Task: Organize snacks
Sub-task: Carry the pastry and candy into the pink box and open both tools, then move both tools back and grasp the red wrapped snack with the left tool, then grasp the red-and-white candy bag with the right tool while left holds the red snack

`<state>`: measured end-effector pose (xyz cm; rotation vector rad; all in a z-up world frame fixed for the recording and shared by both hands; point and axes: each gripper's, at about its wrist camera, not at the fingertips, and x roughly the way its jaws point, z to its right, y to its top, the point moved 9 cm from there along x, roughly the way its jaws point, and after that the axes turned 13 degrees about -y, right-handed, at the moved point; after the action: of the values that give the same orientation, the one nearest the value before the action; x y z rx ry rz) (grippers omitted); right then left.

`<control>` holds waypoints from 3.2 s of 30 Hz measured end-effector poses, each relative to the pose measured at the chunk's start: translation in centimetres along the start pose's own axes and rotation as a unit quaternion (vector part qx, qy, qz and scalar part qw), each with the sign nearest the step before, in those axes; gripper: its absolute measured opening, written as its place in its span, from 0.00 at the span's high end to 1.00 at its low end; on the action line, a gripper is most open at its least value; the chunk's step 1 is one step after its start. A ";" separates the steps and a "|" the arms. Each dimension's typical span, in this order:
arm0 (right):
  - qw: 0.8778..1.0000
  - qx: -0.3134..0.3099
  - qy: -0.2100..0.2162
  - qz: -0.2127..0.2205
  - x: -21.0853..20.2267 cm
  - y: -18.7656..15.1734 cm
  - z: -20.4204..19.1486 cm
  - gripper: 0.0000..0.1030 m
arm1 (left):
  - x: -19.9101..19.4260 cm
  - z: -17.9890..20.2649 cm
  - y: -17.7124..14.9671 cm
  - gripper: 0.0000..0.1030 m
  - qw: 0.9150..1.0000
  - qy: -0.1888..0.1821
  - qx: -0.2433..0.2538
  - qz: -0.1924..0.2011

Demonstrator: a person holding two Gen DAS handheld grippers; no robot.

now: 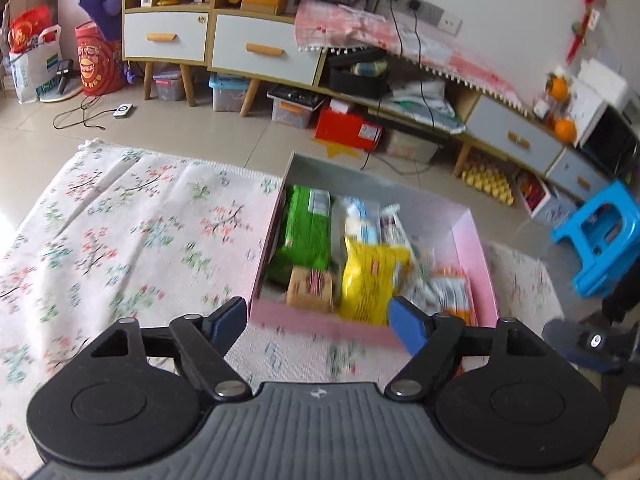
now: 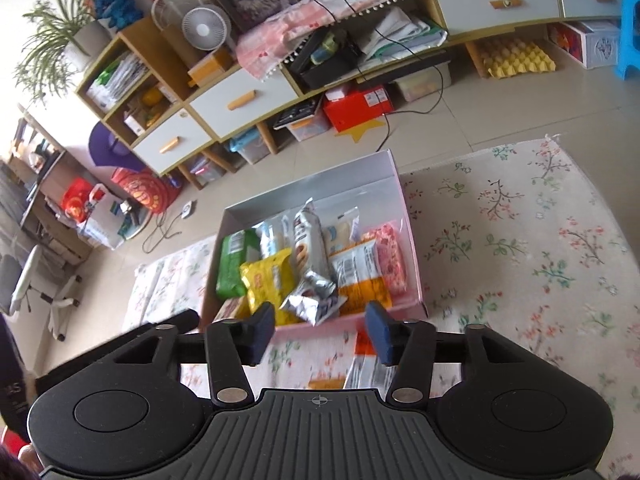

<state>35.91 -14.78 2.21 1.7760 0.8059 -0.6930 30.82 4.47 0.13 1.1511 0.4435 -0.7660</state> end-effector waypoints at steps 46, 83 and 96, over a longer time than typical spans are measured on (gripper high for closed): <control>0.991 -0.068 -0.098 -0.066 0.1 -10.5 3.5 0.10 | -1.6 0.0 -9.1 0.05 0.997 -0.006 -0.015 -0.073; 0.992 0.032 -0.106 -0.068 2.0 -9.6 6.5 0.13 | 1.7 0.4 -9.6 0.78 0.997 -0.026 0.012 -0.074; 0.989 0.076 -0.084 -0.095 5.0 -10.0 6.5 0.45 | 1.2 0.8 -9.3 0.78 0.995 -0.042 0.018 -0.084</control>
<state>30.56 -17.43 -9.25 1.7627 0.8319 -1.0407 24.67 1.50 -6.41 1.1202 0.4632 -0.9689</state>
